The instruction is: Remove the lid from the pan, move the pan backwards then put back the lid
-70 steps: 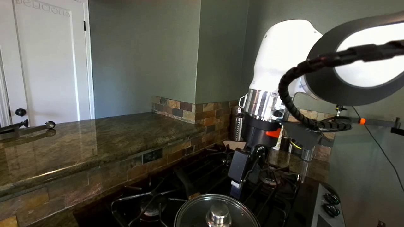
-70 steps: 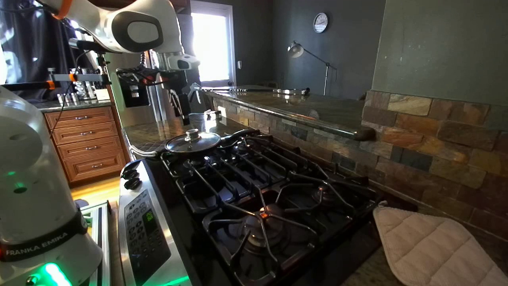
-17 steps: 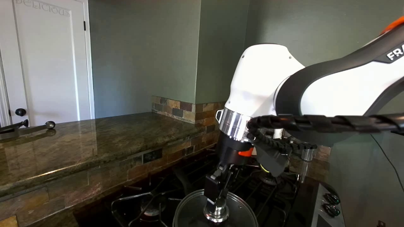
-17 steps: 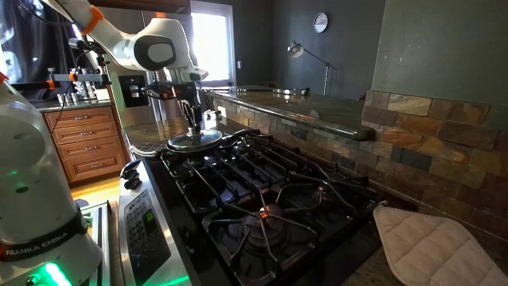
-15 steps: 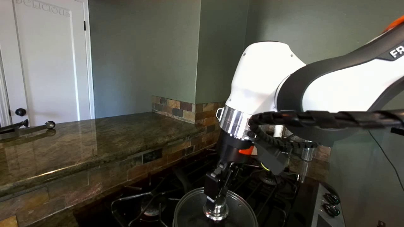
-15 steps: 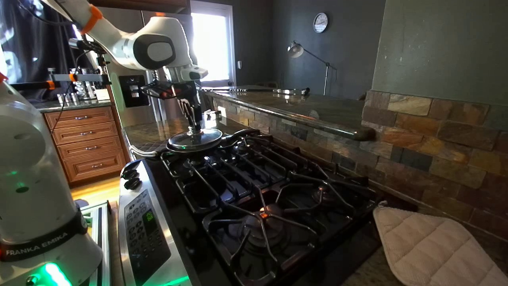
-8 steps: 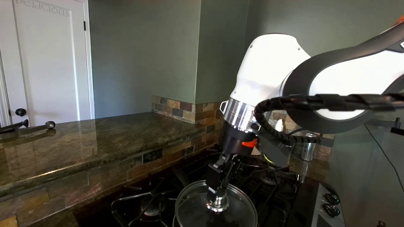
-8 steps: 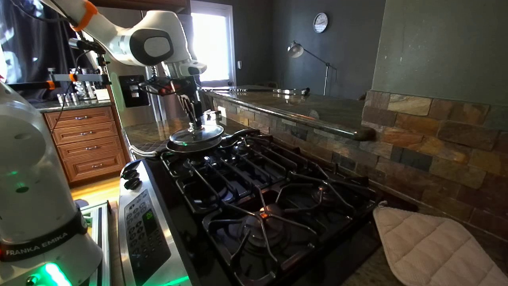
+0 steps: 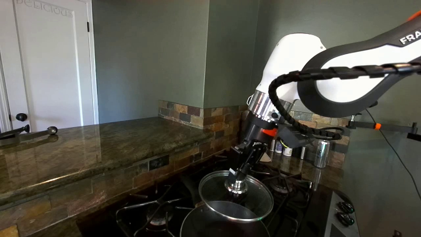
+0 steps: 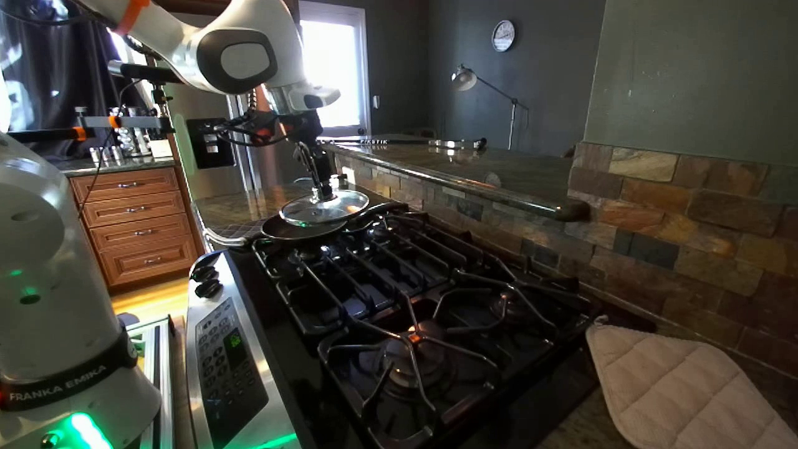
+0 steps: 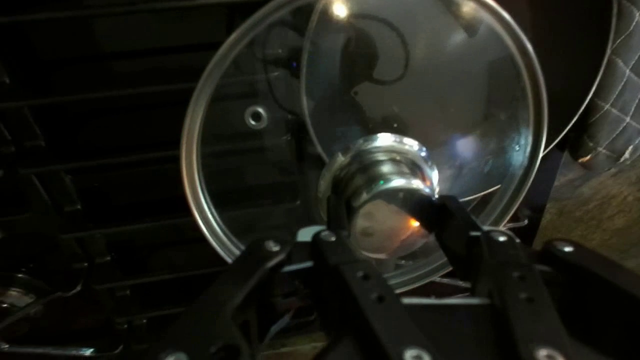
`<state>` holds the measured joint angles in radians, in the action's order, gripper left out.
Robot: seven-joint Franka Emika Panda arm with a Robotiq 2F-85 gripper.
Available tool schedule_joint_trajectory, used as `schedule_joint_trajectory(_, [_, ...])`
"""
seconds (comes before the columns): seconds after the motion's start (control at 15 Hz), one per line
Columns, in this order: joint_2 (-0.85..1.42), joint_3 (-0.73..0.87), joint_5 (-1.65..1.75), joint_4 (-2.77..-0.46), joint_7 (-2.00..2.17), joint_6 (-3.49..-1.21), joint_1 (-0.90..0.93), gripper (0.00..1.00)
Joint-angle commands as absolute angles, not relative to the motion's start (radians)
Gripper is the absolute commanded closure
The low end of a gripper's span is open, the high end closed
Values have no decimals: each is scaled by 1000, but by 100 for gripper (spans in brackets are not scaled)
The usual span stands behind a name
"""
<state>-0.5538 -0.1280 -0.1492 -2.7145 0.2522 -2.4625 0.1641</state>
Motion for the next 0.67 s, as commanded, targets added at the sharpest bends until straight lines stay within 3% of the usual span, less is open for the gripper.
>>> schedule_joint_trajectory(0.0, [-605,-73,-166,-2733,209,-2439,120,77])
schedule_joint_trajectory(0.6, [-585,-27,-150,-2758,243,-2444,-12,77])
